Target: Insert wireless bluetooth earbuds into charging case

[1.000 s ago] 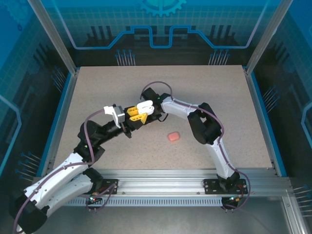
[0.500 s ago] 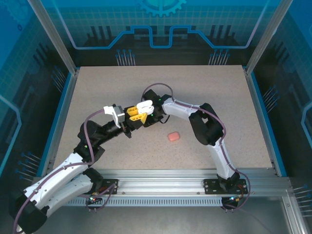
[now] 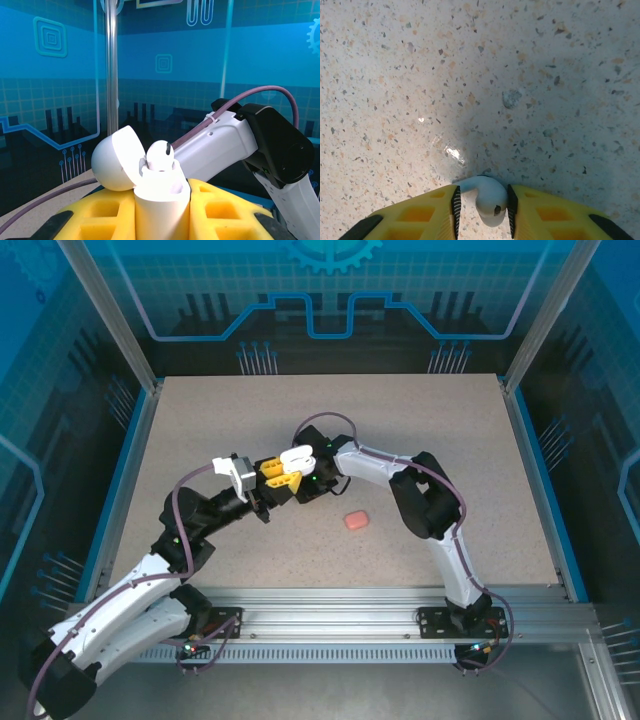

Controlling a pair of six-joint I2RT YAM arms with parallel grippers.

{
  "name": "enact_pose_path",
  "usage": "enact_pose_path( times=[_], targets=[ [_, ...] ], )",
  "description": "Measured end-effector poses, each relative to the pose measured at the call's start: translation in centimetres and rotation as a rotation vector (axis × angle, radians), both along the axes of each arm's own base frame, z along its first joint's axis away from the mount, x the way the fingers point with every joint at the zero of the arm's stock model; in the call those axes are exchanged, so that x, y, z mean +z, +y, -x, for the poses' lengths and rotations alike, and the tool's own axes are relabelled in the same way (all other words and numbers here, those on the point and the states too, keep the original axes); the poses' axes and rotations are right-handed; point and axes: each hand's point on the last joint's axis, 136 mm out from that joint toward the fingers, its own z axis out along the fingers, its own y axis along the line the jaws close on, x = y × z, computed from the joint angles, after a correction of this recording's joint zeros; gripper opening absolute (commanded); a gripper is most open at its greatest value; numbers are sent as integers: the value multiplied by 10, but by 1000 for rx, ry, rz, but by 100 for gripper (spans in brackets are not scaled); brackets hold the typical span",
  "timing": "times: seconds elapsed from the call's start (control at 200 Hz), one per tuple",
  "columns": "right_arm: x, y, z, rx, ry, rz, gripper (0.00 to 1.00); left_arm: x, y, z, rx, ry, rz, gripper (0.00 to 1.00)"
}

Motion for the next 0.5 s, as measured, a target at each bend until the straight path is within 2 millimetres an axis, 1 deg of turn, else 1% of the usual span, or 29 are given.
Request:
enact_pose_path(
  times=[0.5],
  targets=[
    [-1,-1,1,-2,2,2,28,0,0,0,0,0,0,0]
  ],
)
